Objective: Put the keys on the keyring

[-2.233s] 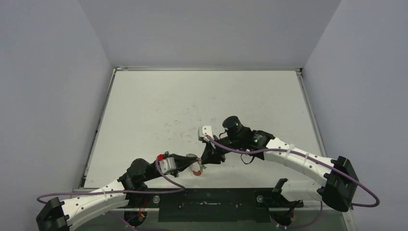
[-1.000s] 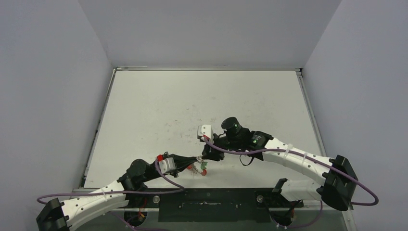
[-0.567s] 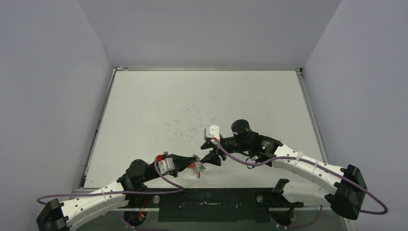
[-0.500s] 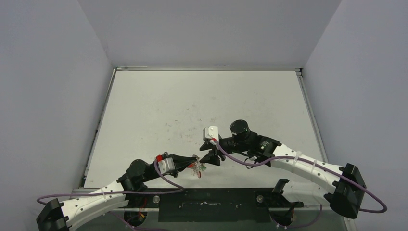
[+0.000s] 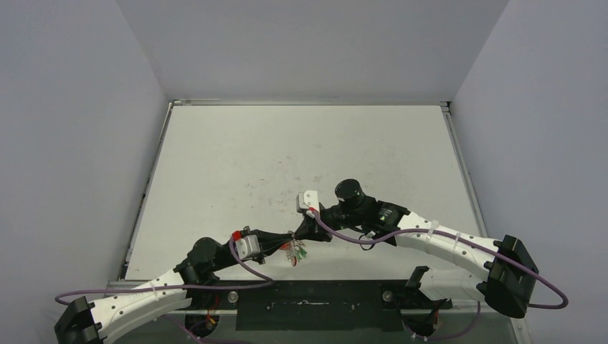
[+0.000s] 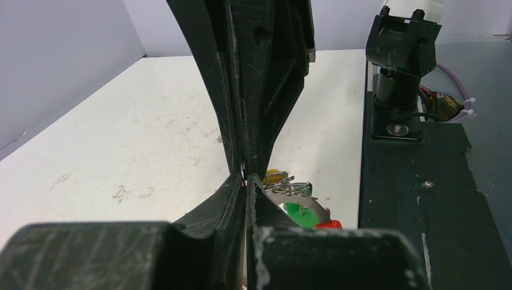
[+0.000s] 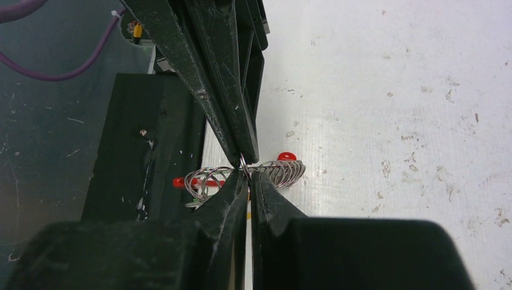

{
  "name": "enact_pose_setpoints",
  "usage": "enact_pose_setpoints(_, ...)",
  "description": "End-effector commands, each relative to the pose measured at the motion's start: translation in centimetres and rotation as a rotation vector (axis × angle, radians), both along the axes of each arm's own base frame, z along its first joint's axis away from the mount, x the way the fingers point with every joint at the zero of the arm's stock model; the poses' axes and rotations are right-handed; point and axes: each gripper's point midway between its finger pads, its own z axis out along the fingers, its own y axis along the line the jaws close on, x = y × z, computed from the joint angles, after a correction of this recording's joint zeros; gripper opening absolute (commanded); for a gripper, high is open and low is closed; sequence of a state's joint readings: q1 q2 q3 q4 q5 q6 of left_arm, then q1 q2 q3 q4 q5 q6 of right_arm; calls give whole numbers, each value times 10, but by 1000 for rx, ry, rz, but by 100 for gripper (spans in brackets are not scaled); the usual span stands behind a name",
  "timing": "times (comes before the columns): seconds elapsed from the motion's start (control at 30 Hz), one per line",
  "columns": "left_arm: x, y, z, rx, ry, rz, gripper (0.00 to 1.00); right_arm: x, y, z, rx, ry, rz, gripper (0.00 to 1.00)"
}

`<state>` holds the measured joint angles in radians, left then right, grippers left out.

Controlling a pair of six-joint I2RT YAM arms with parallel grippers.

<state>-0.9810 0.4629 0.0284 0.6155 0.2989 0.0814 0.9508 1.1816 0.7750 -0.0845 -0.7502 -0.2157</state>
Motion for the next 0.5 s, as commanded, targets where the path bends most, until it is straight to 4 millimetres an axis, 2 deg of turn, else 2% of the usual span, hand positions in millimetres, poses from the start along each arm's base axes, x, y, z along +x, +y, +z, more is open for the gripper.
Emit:
enact_pose_setpoints(0.0, -2, 0, 31, -73, -41, -10, 0, 0, 12, 26, 88, -46, 38, 0)
enact_pose_setpoints(0.2, 0, 2, 29, -57, -40, 5, 2, 3, 5, 24, 33, -49, -1, 0)
enact_pose_setpoints(0.27, 3, 3, 26, -27, -31, 25, 15, 5, 0, 23, -17, -46, -17, 0)
enact_pose_setpoints(0.47, 15, 12, 17, 108, 11, 103, 30, 8, -17, 11, -244, -40, -91, 0)
